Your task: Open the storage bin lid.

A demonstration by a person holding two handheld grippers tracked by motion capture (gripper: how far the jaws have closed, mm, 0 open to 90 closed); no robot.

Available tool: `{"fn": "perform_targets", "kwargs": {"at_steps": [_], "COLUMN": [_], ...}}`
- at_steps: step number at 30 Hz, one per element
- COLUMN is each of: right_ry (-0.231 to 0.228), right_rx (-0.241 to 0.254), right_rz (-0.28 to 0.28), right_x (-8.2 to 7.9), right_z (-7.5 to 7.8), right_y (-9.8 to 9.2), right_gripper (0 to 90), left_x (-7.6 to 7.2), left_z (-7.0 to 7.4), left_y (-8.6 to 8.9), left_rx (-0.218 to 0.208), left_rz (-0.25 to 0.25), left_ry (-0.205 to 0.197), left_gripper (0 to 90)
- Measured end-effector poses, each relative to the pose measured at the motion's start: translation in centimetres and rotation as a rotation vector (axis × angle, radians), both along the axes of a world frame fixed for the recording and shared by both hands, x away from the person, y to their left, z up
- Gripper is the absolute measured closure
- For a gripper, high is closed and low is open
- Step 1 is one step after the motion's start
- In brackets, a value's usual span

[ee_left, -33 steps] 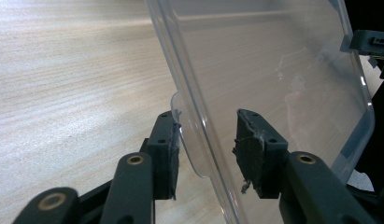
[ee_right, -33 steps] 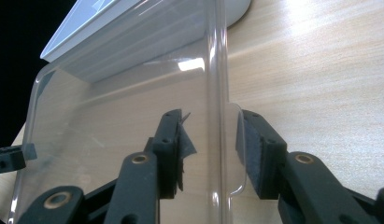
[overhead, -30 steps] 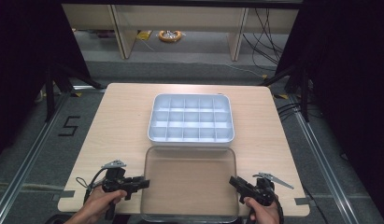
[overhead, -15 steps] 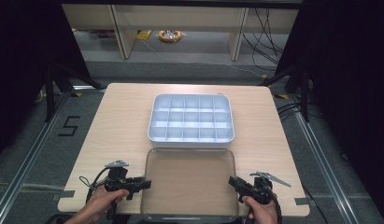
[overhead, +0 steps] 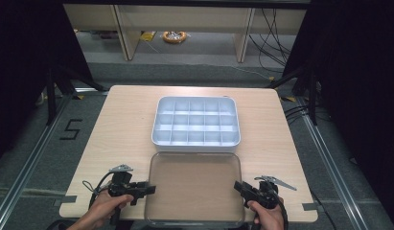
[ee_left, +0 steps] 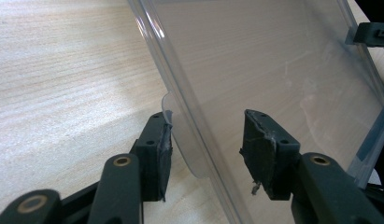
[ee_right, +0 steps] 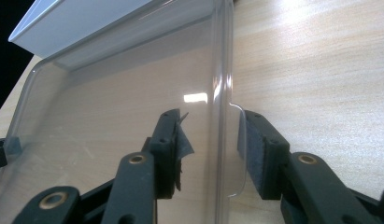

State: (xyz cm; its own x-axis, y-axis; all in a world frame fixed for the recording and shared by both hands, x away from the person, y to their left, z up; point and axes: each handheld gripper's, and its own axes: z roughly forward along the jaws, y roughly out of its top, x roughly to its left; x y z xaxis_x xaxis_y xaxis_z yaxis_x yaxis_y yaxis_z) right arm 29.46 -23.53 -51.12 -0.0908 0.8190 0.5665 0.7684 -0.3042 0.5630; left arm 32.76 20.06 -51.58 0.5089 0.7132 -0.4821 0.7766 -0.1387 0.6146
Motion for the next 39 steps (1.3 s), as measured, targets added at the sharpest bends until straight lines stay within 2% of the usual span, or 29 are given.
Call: {"fn": "perform_targets", "kwargs": {"at_steps": [1, 8, 9, 11, 13, 14, 15, 16, 17, 18, 21, 22, 23, 24, 25, 26, 27, 28, 29, 30, 31, 32, 33, 34, 35, 36, 37, 38, 39], "right_ry": [-0.03, -0.047, -0.018, -0.014, -0.036, 0.002, 0.01, -0.022, -0.01, 0.03, 0.024, -0.044, 0.006, 0.01, -0.025, -0.093, -0.097, -0.079, -0.077, -0.092, -0.125, -0.133, -0.133, -0.127, -0.121, -0.094, -0.104, -0.109, -0.139], "right_rx": [-0.024, -0.028, -0.002, -0.01, -0.052, -0.016, -0.002, -0.03, -0.046, -0.015, -0.022, -0.088, -0.055, -0.05, -0.067, -0.141, -0.158, -0.144, -0.132, -0.126, -0.143, -0.166, -0.16, -0.162, -0.157, -0.115, -0.134, -0.119, -0.145], "right_rz": [0.016, 0.019, -0.001, -0.002, 0.021, 0.003, 0.002, 0.004, 0.003, -0.011, -0.001, 0.034, 0.008, -0.004, 0.017, 0.065, 0.06, 0.028, 0.034, 0.027, 0.057, 0.042, 0.047, 0.051, 0.037, 0.018, 0.025, 0.025, 0.043], "right_x": [0.1, 0.1, 0.0, 0.1, 0.3, 0.1, 0.0, 0.1, 0.2, 0.0, 0.1, 0.4, 0.2, 0.1, 0.2, 0.6, 0.6, 0.5, 0.4, 0.4, 0.5, 0.6, 0.6, 0.6, 0.5, 0.3, 0.3, 0.3, 0.5], "right_z": [-0.2, -0.3, -0.1, -0.1, -0.3, 0.0, 0.1, -0.1, -0.2, 0.1, 0.0, -0.4, -0.1, -0.1, -0.3, -0.7, -0.7, -0.4, -0.1, -0.1, -0.2, -0.3, -0.3, -0.2, -0.1, 0.2, 0.2, 0.3, 0.1], "right_y": [-0.2, -0.1, 0.1, 0.1, -0.1, 0.2, 0.3, 0.3, 0.3, 0.6, 0.6, 0.2, 0.5, 0.6, 0.5, -0.1, 0.0, 0.3, 0.2, 0.1, -0.3, -0.2, -0.3, -0.4, -0.2, 0.0, -0.1, -0.1, -0.5], "right_gripper": [60.1, 59.7, 59.6, 59.2, 58.8, 58.7, 58.5, 58.1, 57.6, 57.5, 57.3, 57.3, 57.3, 57.1, 56.7, 56.6, 56.0, 56.0, 56.4, 56.7, 56.7, 56.6, 56.4, 56.2, 56.2, 56.2, 56.1, 56.0, 55.8], "left_x": [0.0, -0.3, -0.3, -0.3, -0.3, -0.3, -0.3, -0.3, -0.3, -0.3, -0.3, -0.3, -0.3, -0.3, -0.3, -0.3, -0.3, -0.3, -0.3, -0.3, -0.3, -0.3, -0.4, -0.4, -0.4, -0.4, -0.4, -0.4, -0.5], "left_z": [0.0, 0.1, 0.2, 0.2, 0.2, 0.2, 0.2, 0.2, 0.2, 0.2, 0.2, 0.2, 0.2, 0.2, 0.2, 0.2, 0.2, 0.3, 0.3, 0.4, 0.4, 0.5, 0.6, 0.7, 0.8, 0.8, 0.9, 0.9, 0.9], "left_y": [0.0, -0.3, -0.3, -0.4, -0.3, -0.3, -0.3, -0.4, -0.4, -0.4, -0.3, -0.3, -0.4, -0.4, -0.4, -0.4, -0.4, -0.4, -0.3, -0.3, -0.2, -0.1, -0.1, 0.1, 0.2, 0.2, 0.3, 0.3, 0.3], "left_rx": [0.003, 0.049, 0.065, 0.089, 0.09, 0.09, 0.09, 0.09, 0.09, 0.09, 0.087, 0.087, 0.086, 0.086, 0.086, 0.084, 0.086, 0.092, 0.071, 0.068, 0.058, 0.069, 0.062, 0.06, 0.082, 0.077, 0.076, 0.071, 0.07], "left_rz": [-0.002, -0.014, -0.017, -0.016, -0.019, -0.018, -0.017, -0.014, -0.014, -0.017, -0.005, -0.007, -0.006, -0.007, -0.007, -0.002, -0.002, -0.005, -0.014, -0.013, -0.006, -0.003, 0.017, 0.019, 0.028, 0.037, 0.037, 0.038, 0.035], "left_ry": [-0.002, -0.046, -0.057, -0.073, -0.073, -0.073, -0.073, -0.074, -0.074, -0.073, -0.073, -0.07, -0.07, -0.071, -0.07, -0.07, -0.07, -0.074, -0.082, -0.076, -0.077, -0.085, -0.089, -0.088, -0.098, -0.102, -0.105, -0.104, -0.101], "left_gripper": [51.5, 48.6, 48.3, 48.1, 48.6, 48.9, 48.9, 48.8, 48.7, 48.4, 48.8, 48.8, 48.6, 48.3, 48.0, 47.4, 46.7, 45.4, 45.0, 44.9, 44.1, 42.1, 40.0, 39.7, 39.9, 40.2, 40.2, 40.2, 40.2]}}
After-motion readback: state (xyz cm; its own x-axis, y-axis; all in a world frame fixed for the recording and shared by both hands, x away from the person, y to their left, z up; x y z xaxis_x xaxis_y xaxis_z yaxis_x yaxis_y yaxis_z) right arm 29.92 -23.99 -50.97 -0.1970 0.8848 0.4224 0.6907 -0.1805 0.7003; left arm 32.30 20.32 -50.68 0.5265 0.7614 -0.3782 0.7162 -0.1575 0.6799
